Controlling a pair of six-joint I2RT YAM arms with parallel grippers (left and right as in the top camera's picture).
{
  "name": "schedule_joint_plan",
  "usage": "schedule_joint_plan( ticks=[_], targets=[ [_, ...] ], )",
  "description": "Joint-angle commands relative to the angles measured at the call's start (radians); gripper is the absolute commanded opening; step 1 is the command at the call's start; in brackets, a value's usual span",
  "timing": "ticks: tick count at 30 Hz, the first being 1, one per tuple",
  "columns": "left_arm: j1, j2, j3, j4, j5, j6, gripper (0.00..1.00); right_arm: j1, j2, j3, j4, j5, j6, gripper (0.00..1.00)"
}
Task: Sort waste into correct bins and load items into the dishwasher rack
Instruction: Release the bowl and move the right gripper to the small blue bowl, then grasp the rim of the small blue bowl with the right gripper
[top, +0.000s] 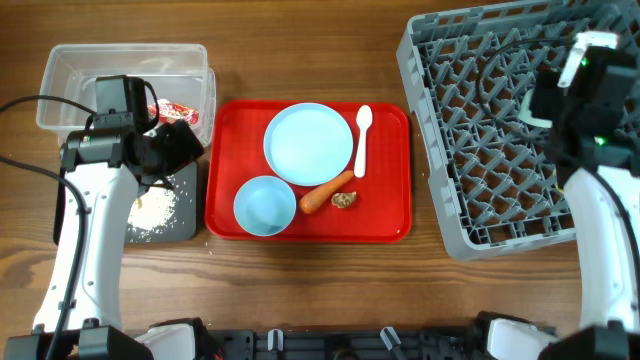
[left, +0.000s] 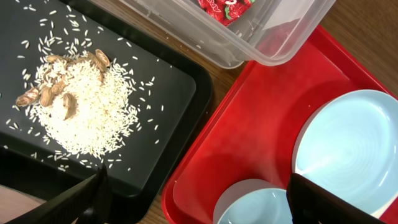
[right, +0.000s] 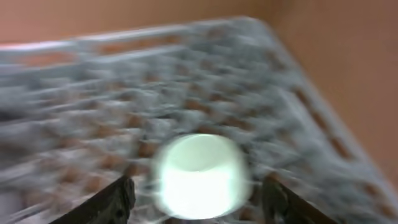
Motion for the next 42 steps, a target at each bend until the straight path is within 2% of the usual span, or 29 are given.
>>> schedule_joint_plan(
  ticks=[1, 5, 14, 21, 26, 29, 38, 41, 42],
  targets=[
    [0.005, -0.013, 0.005, 0.003, 0.005, -0.006, 0.93, 0.055, -0.026, -0.002, -0.072, -0.464, 0.076, 0.67],
    [0.005, -0.013, 0.005, 0.0, 0.005, -0.006, 0.94, 0.199, -0.005, -0.002, -0.153, -0.563, 0.125, 0.68],
    [0.005, -0.013, 0.005, -0.058, -0.031, -0.008, 0.97, 0.644, 0.097, -0.002, -0.159, -0.565, 0.333, 0.71],
    [0.024, -0.013, 0.005, -0.106, -0.085, -0.059, 1.0, 0.875, 0.278, -0.002, -0.137, -0.562, 0.552, 0.64],
    [0.025, -0.013, 0.005, -0.106, -0.085, -0.058, 1.0, 0.959, 0.367, -0.002, -0.075, -0.547, 0.631, 0.6],
    [0.025, -0.013, 0.005, -0.106, -0.085, -0.058, 1.0, 0.989, 0.404, -0.002, -0.022, -0.461, 0.664, 0.6],
    [0.025, -0.013, 0.005, -0.106, -0.085, -0.058, 1.0, 1.001, 0.485, -0.002, 0.048, -0.304, 0.709, 0.54],
    [0.025, -0.013, 0.005, -0.106, -0.085, -0.058, 1.0, 1.001, 0.49, -0.002, 0.056, -0.306, 0.708, 0.45],
    [0.025, -0.013, 0.005, -0.106, -0.085, -0.058, 1.0, 1.001, 0.49, -0.002, 0.056, -0.306, 0.709, 0.39]
  ],
)
